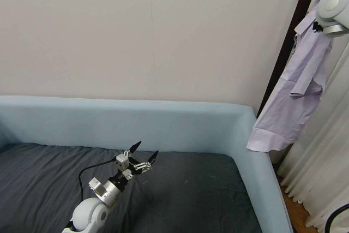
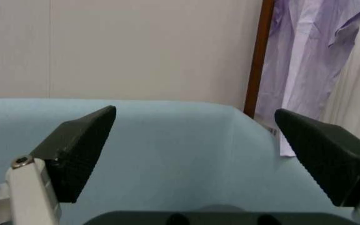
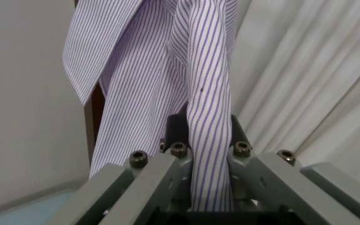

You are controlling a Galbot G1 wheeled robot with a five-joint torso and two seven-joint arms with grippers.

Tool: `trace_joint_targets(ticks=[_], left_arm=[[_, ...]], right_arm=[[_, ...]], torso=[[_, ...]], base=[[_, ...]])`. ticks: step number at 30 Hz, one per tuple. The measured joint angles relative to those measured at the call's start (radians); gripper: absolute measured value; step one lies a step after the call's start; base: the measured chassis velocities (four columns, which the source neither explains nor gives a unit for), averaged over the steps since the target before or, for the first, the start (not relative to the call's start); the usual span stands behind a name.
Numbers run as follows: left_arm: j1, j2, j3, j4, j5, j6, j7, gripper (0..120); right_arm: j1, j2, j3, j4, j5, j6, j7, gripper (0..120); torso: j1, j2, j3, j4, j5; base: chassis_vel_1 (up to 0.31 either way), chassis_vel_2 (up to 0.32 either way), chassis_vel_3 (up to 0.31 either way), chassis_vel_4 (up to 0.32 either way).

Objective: Pick up the clothes from the sofa and hang them on the clothes hanger.

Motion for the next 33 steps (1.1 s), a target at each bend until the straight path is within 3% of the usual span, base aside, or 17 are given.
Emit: trace_joint_targets(ticks=[7, 14, 20, 33], left_arm=[[-0.031, -0.014, 0.019, 0.035, 0.000, -0.011, 0.001, 100], [-0.037, -0.001, 0.020, 0.052, -0.019, -0.020, 0.002, 100], [-0.037, 0.024, 0.013, 0.064, -0.034, -0.036, 0.006, 100], [-0.053, 0.038, 0.025, 0.076, -0.038, -0.048, 0.008, 100]], right_arm=[[-0.017, 0.059, 0.020, -0.077, -0.046, 0.009, -0.040, 1], [-0.029, 0.171, 0.074, -0.247, -0.106, 0.011, -0.081, 1], [-0.034, 0.197, 0.094, -0.327, -0.150, 0.013, -0.117, 1], [-0.059, 0.251, 0.155, -0.413, -0.171, 0.024, -0.117, 1]], torso=[[0.000, 0.000, 0.000, -0.0002, 0.0000], [0.000, 0.000, 0.000, 0.0005, -0.0005], [0.000, 0.000, 0.000, -0.0005, 0.0001], [0.000, 0.000, 0.000, 0.0001, -0.0003]], base=[[0.000, 0.000, 0.000, 0.000], [0.000, 0.000, 0.000, 0.000], [0.000, 0.000, 0.000, 0.000], [0.000, 0.000, 0.000, 0.000]])
